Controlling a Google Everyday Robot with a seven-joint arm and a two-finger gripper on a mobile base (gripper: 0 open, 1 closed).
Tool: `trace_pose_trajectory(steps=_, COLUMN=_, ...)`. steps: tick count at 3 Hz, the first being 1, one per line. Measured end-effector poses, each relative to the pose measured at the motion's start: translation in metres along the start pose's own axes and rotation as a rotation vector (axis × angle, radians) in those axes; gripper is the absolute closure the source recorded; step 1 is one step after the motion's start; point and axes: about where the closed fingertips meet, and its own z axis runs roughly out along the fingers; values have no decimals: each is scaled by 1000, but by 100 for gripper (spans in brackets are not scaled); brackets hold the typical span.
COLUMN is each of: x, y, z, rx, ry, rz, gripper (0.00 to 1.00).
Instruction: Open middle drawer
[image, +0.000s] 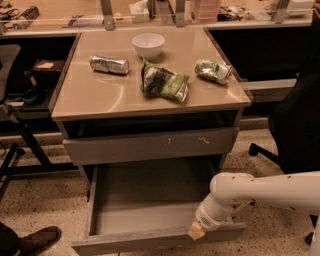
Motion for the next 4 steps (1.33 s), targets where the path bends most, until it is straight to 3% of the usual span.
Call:
trace_pose_trajectory(steps=3, x=11, y=8, z=-2, rx=5, ry=9, rz=18, gripper=100)
trace_pose_trajectory(steps=4, x=33, y=24, z=-7, rx=9, ry=14, rz=57, gripper=99)
